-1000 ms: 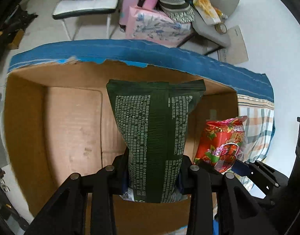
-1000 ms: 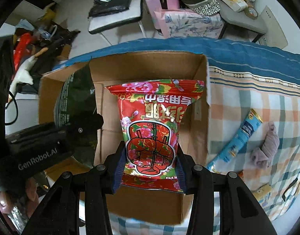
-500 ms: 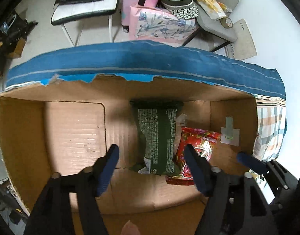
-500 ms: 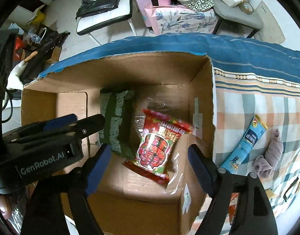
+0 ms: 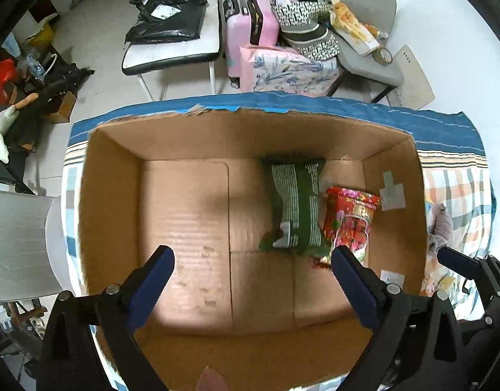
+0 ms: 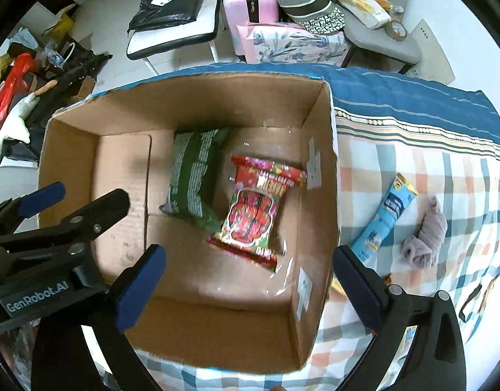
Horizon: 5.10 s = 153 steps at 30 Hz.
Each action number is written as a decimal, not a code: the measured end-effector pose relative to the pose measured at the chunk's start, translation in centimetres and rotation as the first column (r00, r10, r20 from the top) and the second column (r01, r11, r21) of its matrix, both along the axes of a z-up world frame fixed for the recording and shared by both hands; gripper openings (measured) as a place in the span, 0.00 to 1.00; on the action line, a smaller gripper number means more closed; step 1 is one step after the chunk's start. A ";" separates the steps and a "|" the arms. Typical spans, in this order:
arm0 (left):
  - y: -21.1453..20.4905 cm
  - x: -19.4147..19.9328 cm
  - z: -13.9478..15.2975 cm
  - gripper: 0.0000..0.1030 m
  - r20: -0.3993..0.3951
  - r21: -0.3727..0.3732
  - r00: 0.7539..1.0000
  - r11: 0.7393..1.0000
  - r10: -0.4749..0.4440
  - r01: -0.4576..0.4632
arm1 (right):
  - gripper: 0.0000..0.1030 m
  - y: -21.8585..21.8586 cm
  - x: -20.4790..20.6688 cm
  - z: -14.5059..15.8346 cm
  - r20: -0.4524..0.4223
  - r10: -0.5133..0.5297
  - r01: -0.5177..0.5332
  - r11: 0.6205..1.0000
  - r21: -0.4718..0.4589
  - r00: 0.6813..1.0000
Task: Organize soft objects
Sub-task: 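Carry both bags over the box and open both tools to drop them, then grasp the lilac sock with the left tool while the right grasps the yellow milk carton, then carry sock and carton over the box and release both into it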
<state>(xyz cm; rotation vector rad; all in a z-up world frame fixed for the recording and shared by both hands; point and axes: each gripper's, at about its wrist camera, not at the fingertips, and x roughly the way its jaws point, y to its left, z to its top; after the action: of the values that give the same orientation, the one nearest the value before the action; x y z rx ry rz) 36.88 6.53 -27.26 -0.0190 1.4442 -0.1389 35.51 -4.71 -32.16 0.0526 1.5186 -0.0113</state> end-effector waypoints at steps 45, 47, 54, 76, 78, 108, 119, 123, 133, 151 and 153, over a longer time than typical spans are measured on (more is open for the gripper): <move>-26.4 -11.2 2.7 0.96 0.098 0.210 0.951 0.940 -0.294 0.269 | 1.00 -31.9 -23.4 -7.1 -0.169 -0.683 0.703 0.674 0.227 0.710; -28.0 -10.9 1.4 0.96 0.060 0.216 0.949 0.932 -0.309 0.290 | 1.00 -32.6 -23.5 -8.9 -0.189 -0.703 0.726 0.641 0.249 0.685; -31.4 -6.6 -2.5 0.96 -0.018 0.203 0.961 0.941 -0.275 0.272 | 0.77 -33.3 -22.9 -13.1 -0.272 -0.688 0.740 0.626 0.246 0.673; -41.8 -2.6 -13.0 0.86 -0.239 0.106 0.854 0.862 -0.462 0.496 | 0.67 -37.8 -17.3 -12.8 -0.225 -0.522 0.557 0.819 0.139 0.823; -42.4 -2.7 -14.4 0.83 -0.270 0.108 0.846 0.858 -0.461 0.502 | 0.67 -38.0 -17.3 -13.6 -0.241 -0.530 0.570 0.810 0.138 0.813; -39.2 -10.4 -7.3 0.27 -0.130 0.076 0.882 0.882 -0.454 0.465 | 0.63 -35.8 -20.3 -9.0 -0.197 -0.488 0.521 0.832 0.191 0.851; -28.8 -13.3 5.5 0.27 0.045 -0.060 0.942 0.940 -0.333 0.335 | 0.63 -29.9 -20.7 2.1 -0.016 -0.332 0.325 0.914 0.241 0.943; -24.1 -12.9 8.5 0.27 0.075 -0.081 0.960 0.958 -0.269 0.275 | 0.63 -27.2 -19.6 7.0 0.042 -0.264 0.242 0.929 0.280 0.964; -8.9 -10.0 9.4 0.27 0.089 -0.047 0.994 0.996 -0.067 0.071 | 0.63 -12.2 -12.5 9.9 0.111 -0.071 0.034 0.953 0.302 0.991; 3.3 1.0 -1.7 0.27 -0.108 -0.013 0.993 0.999 0.039 -0.041 | 0.63 1.4 -4.4 0.9 -0.084 0.015 0.004 0.975 0.221 0.996; 3.2 2.2 -2.9 0.27 -0.126 -0.010 0.992 1.000 0.028 -0.029 | 0.63 1.8 -4.0 -0.3 -0.101 0.012 0.009 0.978 0.207 0.995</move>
<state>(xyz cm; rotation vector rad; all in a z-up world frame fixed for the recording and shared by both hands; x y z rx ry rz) 39.07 9.74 -30.18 -0.0590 1.5688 -0.1243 31.50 -2.89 -32.42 0.2210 1.6176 0.1478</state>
